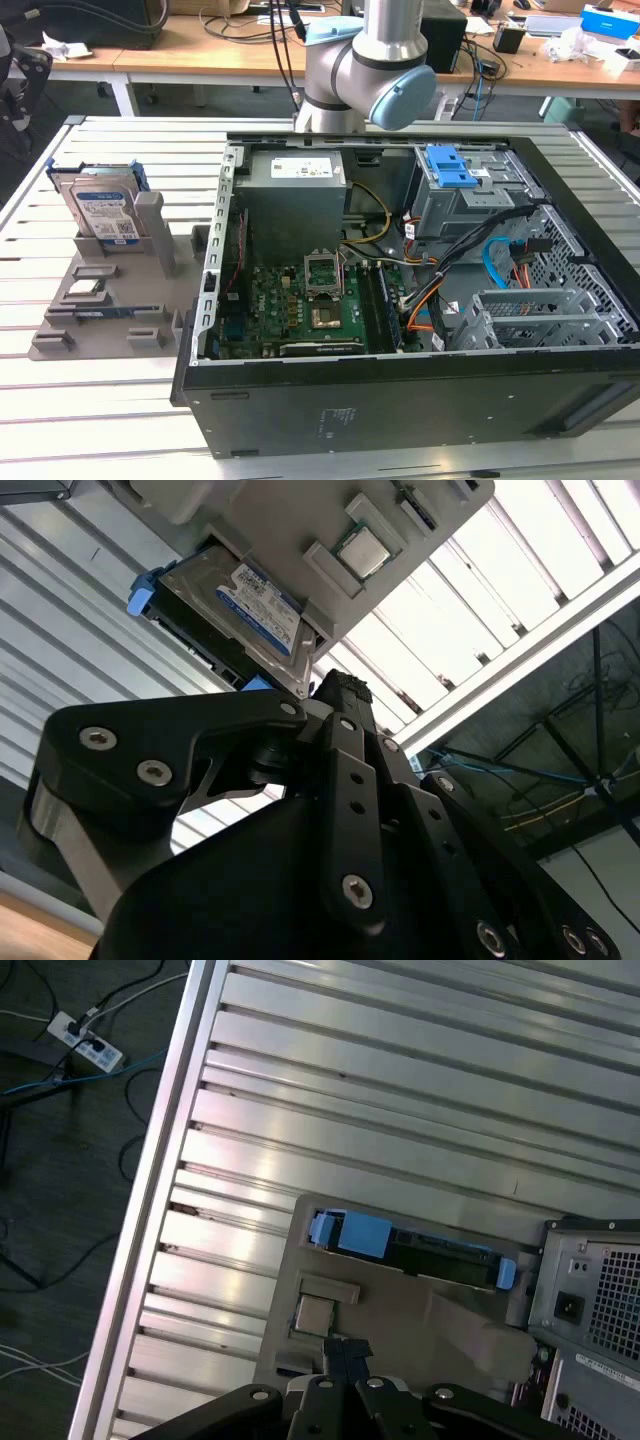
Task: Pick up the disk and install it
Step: 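Pick up the disk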
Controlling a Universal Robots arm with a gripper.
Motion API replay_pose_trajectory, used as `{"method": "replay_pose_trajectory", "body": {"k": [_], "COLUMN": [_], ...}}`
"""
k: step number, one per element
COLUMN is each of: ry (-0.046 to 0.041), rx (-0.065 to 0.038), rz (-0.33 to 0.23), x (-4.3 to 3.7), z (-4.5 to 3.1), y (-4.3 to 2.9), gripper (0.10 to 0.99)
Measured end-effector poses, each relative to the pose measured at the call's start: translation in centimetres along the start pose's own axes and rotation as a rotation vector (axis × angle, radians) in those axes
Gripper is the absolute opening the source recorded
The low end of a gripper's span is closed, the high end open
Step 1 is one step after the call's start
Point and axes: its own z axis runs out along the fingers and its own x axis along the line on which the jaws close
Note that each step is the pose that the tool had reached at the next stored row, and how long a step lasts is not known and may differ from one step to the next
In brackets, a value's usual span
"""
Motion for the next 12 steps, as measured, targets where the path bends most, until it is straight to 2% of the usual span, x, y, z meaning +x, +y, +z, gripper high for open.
{"method": "replay_pose_trajectory", "body": {"k": [12], "ry": [0.0059], "rx": [-0.003], "rz": [-0.132], "x": [0.00], "z": [0.00], "y": [0.00], "gripper": [0.106]}}
